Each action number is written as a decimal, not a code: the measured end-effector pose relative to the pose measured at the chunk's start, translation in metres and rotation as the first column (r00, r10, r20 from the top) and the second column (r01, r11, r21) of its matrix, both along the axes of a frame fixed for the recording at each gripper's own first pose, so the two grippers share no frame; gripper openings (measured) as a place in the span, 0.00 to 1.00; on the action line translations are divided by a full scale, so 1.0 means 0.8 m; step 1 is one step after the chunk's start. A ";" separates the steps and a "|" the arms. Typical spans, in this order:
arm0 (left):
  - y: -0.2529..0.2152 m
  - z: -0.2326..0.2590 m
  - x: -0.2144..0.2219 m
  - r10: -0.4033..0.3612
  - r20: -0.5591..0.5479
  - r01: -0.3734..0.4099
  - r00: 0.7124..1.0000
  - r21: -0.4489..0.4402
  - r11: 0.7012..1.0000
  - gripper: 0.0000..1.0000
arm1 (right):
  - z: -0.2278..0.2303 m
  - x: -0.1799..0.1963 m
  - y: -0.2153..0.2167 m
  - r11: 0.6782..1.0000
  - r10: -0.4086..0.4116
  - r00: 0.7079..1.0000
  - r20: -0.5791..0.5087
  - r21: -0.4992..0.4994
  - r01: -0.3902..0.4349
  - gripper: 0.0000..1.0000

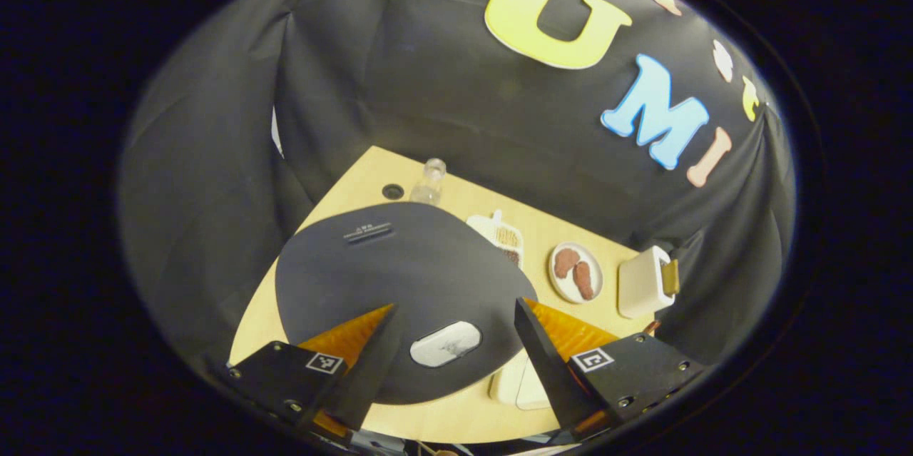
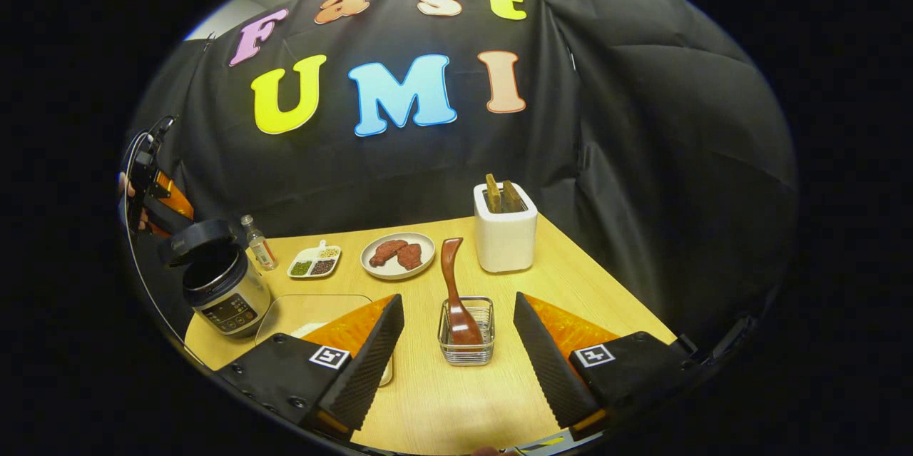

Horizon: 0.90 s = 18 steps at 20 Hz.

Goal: Close the left gripper, press the button to open the rice cooker; take a wooden spoon from the chopstick holder with the right hand, scoop a spoonful of rice and pour it into the rice cooker, then put the wooden spoon back into the chopstick holder.

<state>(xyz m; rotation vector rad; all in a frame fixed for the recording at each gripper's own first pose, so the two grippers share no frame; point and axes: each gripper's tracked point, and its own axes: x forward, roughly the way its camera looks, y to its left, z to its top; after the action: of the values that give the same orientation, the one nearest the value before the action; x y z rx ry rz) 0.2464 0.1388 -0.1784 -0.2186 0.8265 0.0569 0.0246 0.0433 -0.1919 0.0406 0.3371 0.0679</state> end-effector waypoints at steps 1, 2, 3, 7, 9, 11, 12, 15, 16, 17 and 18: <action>-0.004 -0.016 -0.001 -0.004 -0.017 0.004 1.000 0.012 1.000 1.00 | 0.000 0.000 -0.005 1.000 -0.004 1.000 -0.001 0.011 0.004 0.98; -0.007 -0.021 -0.006 -0.006 -0.029 0.007 1.000 0.024 1.000 1.00 | -0.001 0.001 -0.010 1.000 -0.009 1.000 -0.006 0.020 0.009 0.98; -0.009 -0.027 -0.010 -0.008 -0.043 0.010 0.999 0.035 0.999 1.00 | -0.004 0.002 -0.016 1.000 -0.014 1.000 -0.012 0.028 0.014 0.98; -0.015 -0.057 -0.020 0.000 -0.102 0.007 0.995 0.069 0.998 1.00 | -0.010 0.004 -0.029 0.999 -0.017 1.000 -0.026 0.044 0.018 0.98; -0.011 -0.070 -0.021 0.003 -0.120 0.009 0.993 0.100 0.995 0.99 | -0.010 0.006 -0.034 0.999 -0.011 1.000 -0.028 0.037 0.012 0.98; -0.010 -0.074 -0.018 -0.005 -0.114 0.022 0.993 0.153 0.988 1.00 | -0.012 0.006 -0.037 0.999 0.001 0.999 -0.036 0.033 0.000 0.98; -0.011 -0.078 -0.022 -0.014 -0.139 0.039 0.990 0.178 0.983 1.00 | -0.015 0.006 -0.039 0.999 0.009 0.999 -0.042 0.031 -0.008 0.98; -0.014 -0.086 -0.027 -0.080 -0.183 0.131 0.980 0.285 0.949 1.00 | -0.019 0.006 -0.045 0.999 0.027 0.998 -0.053 0.027 -0.026 0.98; -0.014 -0.092 -0.029 -0.067 -0.192 0.121 0.979 0.289 0.950 1.00 | -0.021 0.007 -0.050 0.999 0.026 0.998 -0.055 0.026 -0.025 0.98; -0.017 -0.088 -0.023 -0.053 -0.186 0.105 0.981 0.284 0.953 0.99 | -0.021 0.007 -0.055 0.999 0.021 0.998 -0.055 0.028 -0.020 0.98; -0.017 -0.088 -0.023 -0.048 -0.182 0.099 0.982 0.280 0.955 1.00 | -0.022 0.006 -0.059 0.999 0.016 0.998 -0.056 0.035 -0.014 0.98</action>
<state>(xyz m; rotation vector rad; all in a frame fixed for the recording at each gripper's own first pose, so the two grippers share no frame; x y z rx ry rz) 0.2277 0.1254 -0.2491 0.0946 0.9884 0.1271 0.0294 -0.0037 -0.2092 0.0745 0.3926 0.0876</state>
